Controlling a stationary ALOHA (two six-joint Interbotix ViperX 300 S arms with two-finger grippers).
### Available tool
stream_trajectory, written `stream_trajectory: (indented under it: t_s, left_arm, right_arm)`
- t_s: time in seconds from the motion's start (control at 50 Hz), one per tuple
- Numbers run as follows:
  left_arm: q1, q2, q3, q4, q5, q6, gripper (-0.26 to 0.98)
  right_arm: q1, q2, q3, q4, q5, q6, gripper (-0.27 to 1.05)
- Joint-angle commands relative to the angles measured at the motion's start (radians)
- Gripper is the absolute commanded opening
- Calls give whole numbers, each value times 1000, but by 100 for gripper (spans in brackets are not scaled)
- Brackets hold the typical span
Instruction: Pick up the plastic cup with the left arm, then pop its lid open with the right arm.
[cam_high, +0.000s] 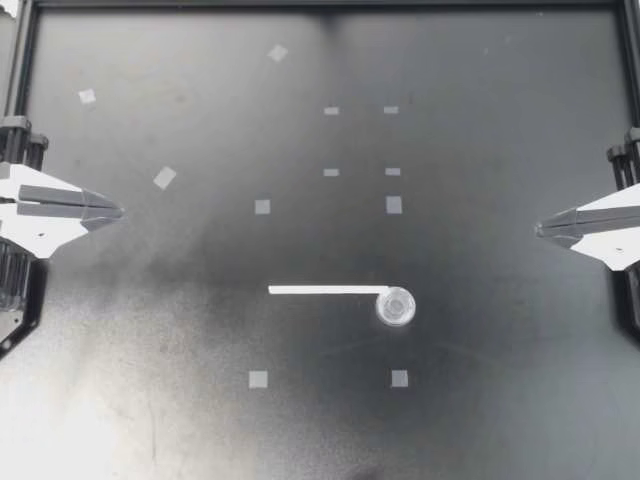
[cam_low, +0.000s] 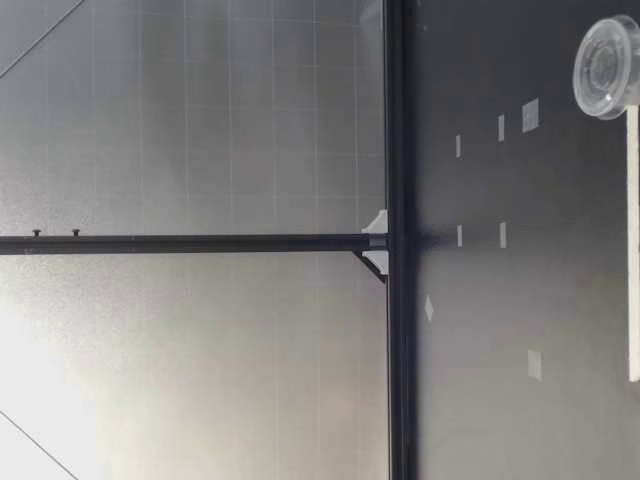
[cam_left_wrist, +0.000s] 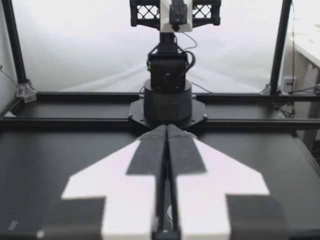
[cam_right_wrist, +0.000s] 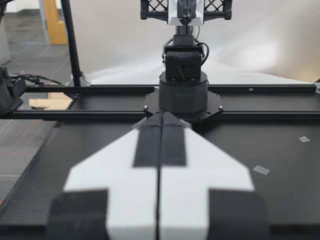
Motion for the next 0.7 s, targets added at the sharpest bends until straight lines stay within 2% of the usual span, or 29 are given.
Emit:
stream_trajectory:
  t_s: [0.0, 0.12, 0.28, 0.46, 0.58, 0.68]
  left_arm:
    - [-12, -21, 23, 0, -14, 17, 11]
    - [-12, -46, 28, 0, -28, 23, -4]
    - [-12, -20, 23, -3, -31, 17, -5]
    - [-12, 135, -72, -31, -25, 9, -5]
    - [-12, 273, -144, -31, -34, 26, -5]
    - [-14, 380, -173, -31, -40, 26, -4]
  right_arm:
    - [-2, -3, 0, 0, -9, -2, 10]
    - [-2, -23, 8, 0, -20, 0, -6]
    - [-2, -20, 14, 8, -12, 8, -7]
    - [-2, 41, -48, 49, 84, 20, -7]
    - [-2, 135, -123, 80, 272, 38, -7]
    - [-2, 209, -161, 84, 383, 71, -7]
